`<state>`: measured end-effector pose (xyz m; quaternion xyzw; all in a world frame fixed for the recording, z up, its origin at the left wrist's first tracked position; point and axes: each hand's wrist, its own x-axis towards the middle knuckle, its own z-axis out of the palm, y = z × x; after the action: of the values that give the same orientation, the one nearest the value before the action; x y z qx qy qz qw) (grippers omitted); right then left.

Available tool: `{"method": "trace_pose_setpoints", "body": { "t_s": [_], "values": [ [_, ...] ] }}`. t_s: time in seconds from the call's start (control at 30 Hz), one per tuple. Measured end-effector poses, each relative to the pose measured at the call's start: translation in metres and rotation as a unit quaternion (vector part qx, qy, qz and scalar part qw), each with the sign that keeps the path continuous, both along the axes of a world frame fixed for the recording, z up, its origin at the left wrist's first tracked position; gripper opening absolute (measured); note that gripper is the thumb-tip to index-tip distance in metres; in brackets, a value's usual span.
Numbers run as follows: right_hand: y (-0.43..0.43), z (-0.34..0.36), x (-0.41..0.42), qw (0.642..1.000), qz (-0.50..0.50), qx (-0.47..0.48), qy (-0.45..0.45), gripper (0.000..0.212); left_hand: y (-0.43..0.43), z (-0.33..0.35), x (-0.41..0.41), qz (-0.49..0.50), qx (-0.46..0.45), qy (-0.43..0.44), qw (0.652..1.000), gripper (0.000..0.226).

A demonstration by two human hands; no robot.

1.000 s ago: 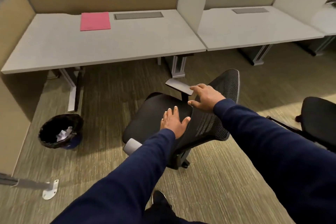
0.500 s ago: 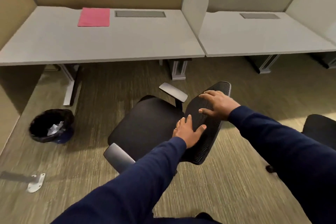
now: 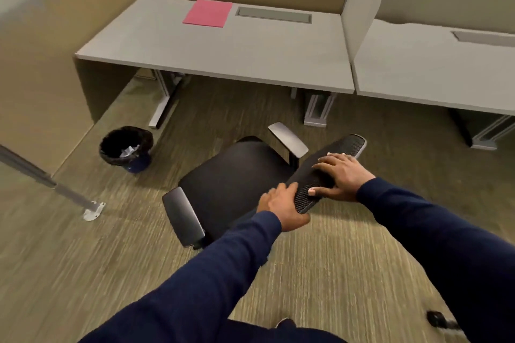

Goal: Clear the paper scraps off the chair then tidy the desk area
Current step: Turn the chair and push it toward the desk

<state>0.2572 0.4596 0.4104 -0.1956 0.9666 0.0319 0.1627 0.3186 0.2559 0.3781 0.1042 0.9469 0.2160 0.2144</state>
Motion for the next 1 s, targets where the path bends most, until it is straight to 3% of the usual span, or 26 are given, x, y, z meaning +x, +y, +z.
{"method": "trace_pose_setpoints", "body": {
  "t_s": [0.17, 0.47, 0.77, 1.0],
  "values": [
    [0.003, -0.014, -0.008, 0.998, 0.066, -0.020, 0.005, 0.110, -0.011, 0.007, -0.004, -0.010, 0.001, 0.024, 1.000, 0.073],
    [-0.039, -0.025, -0.019, 0.993, 0.111, -0.020, 0.027, 0.109, -0.064, 0.006, -0.020, -0.059, -0.015, 0.033, 0.998, 0.084],
    [-0.106, -0.033, -0.035, 0.994, 0.073, -0.045, 0.068, 0.110, -0.132, 0.006, -0.057, -0.099, -0.081, 0.054, 0.990, 0.084],
    [-0.161, -0.037, -0.066, 0.995, 0.037, -0.040, 0.081, 0.110, -0.189, 0.004, -0.098, -0.094, -0.090, 0.085, 0.988, 0.070]
  ]
}}
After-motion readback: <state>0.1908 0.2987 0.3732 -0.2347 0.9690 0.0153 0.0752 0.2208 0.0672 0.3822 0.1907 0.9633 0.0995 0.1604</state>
